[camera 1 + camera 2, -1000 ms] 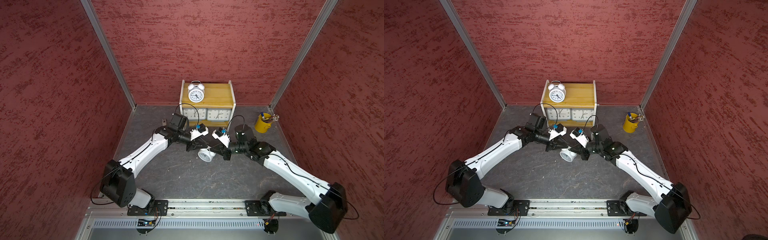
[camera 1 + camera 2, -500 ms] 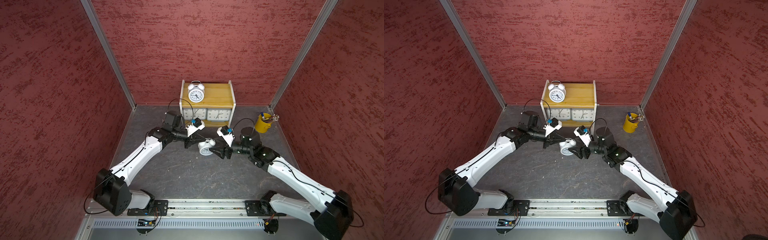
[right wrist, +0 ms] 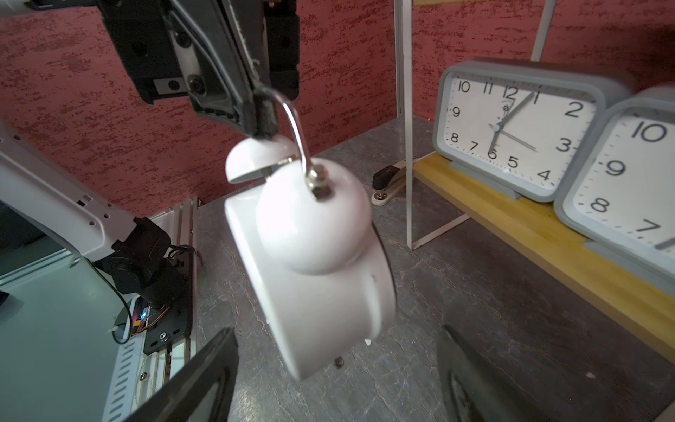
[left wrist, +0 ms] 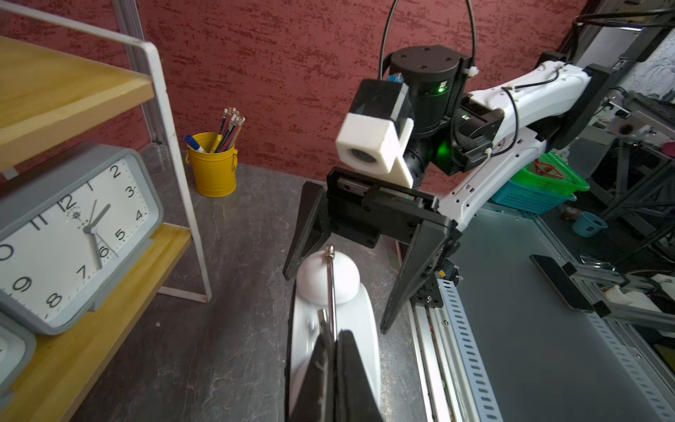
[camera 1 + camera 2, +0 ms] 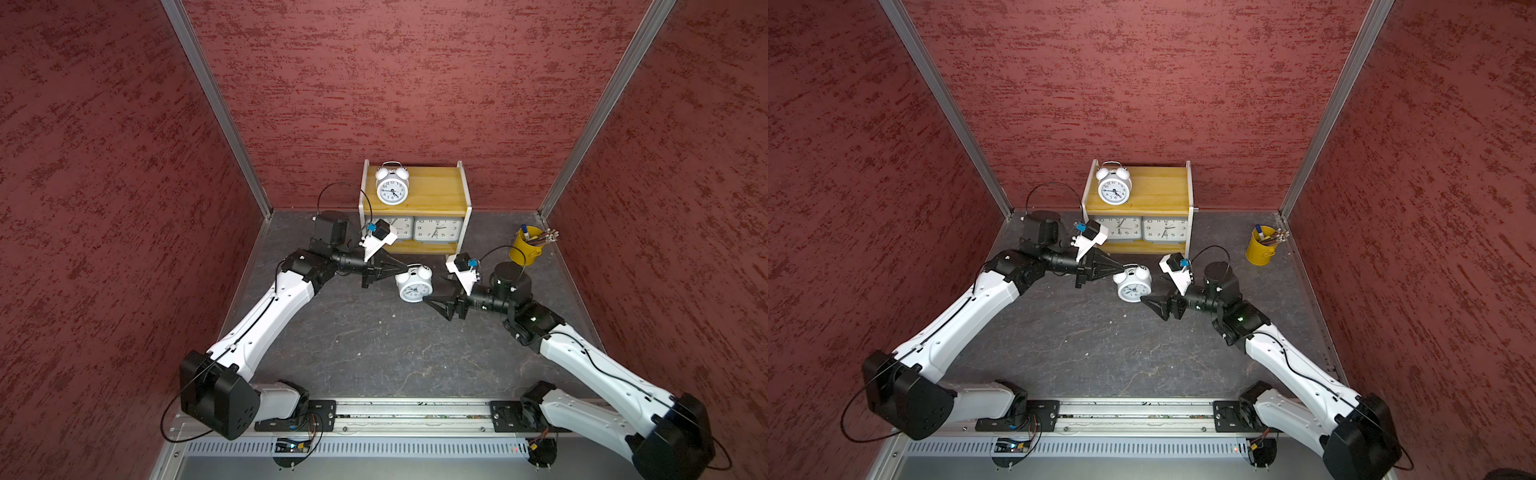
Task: Place the alarm clocks on the shelf by style
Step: Pick up the alarm from the center of the board.
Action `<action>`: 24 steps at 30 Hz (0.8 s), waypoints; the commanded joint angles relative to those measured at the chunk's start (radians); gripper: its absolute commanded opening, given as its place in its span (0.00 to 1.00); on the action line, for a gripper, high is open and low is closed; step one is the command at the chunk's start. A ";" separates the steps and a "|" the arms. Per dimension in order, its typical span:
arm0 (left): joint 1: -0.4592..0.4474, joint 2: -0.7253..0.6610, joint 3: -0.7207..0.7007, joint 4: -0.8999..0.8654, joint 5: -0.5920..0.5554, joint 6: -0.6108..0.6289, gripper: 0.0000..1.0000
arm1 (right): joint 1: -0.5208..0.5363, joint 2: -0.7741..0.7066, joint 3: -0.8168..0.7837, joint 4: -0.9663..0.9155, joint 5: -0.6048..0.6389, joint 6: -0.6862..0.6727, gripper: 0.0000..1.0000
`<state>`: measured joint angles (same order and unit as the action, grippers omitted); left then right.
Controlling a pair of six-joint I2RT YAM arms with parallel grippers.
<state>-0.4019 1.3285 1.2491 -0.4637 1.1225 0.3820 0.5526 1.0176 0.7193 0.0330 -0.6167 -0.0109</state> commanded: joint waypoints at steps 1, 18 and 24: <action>0.002 -0.006 0.039 -0.016 0.086 0.008 0.00 | -0.006 0.005 0.005 0.041 -0.057 -0.001 0.86; -0.009 0.008 0.064 -0.101 0.080 0.055 0.00 | -0.006 0.065 0.061 0.028 -0.270 -0.052 0.71; -0.012 0.013 0.071 -0.127 0.070 0.073 0.00 | -0.006 0.055 0.066 0.041 -0.255 -0.051 0.56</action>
<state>-0.4107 1.3338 1.2774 -0.5865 1.1728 0.4274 0.5507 1.0828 0.7452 0.0490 -0.8505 -0.0566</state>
